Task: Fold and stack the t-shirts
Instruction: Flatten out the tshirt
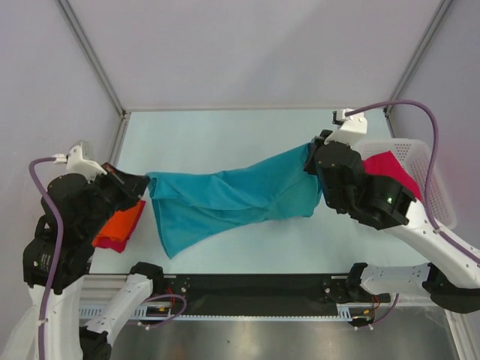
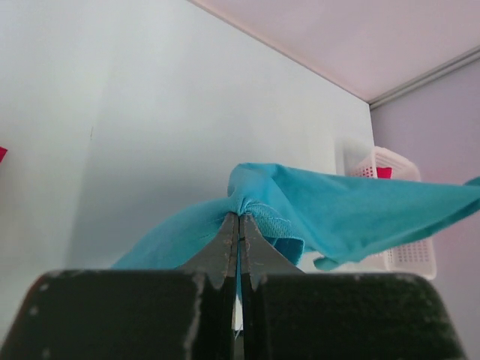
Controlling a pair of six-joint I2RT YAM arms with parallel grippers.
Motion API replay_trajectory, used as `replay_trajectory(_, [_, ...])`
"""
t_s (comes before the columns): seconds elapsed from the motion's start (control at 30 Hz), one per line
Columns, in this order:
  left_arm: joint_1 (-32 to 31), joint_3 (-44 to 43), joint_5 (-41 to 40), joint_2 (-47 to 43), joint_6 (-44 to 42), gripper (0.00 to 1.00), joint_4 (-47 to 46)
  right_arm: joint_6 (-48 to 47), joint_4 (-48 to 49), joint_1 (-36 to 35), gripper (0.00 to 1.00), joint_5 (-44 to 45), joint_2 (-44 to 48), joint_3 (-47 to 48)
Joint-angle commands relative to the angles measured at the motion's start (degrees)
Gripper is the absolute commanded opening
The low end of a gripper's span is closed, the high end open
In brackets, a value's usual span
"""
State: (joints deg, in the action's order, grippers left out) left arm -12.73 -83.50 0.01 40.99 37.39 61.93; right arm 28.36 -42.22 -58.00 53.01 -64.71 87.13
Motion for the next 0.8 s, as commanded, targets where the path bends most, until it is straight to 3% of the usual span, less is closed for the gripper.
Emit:
replay_trajectory(0.0, [0.25,-0.44,-3.17,0.67,-1.88,0.0,2.58,3.02,-3.66,-1.24,0.0,9.12,1.86,1.9])
replay_trajectory(0.2, [0.25,4.4,-3.88,0.75,-1.27,0.0,0.3,4.42,-4.54,-0.8,0.0,10.44,0.02,1.9])
replay_trajectory(0.3, [0.34,2.65,-5.19,0.84,-0.91,0.0,0.73,4.86,-4.19,-1.5,0.0,11.23,0.28,2.16])
replay_trajectory(0.5, [0.25,-3.77,-11.87,0.67,-1.35,0.0,3.37,0.92,-0.42,-6.42,0.0,21.49,1.6,1.73])
replay_trajectory(0.6, [0.25,-3.86,-13.89,-1.0,-0.83,0.0,3.81,-4.79,5.9,-10.02,0.0,27.46,2.91,-1.08])
replay_trajectory(0.63, [0.25,-3.95,-14.85,-1.52,-0.74,0.0,3.9,-6.98,11.57,-11.42,0.0,29.41,3.96,-1.96])
replay_trajectory(0.7, [0.25,-5.0,-17.13,-2.84,-0.47,0.0,4.25,-20.22,21.68,-15.55,0.0,35.63,5.29,-6.52])
replay_trajectory(0.73, [0.25,-5.52,-17.85,-3.02,-0.56,0.0,4.77,-26.54,37.66,-16.61,0.0,37.06,6.69,-8.45])
replay_trajectory(0.77, [0.25,-6.83,-18.46,-3.28,-0.65,0.0,5.04,-34.52,46.87,-17.75,0.0,37.68,7.31,-10.99])
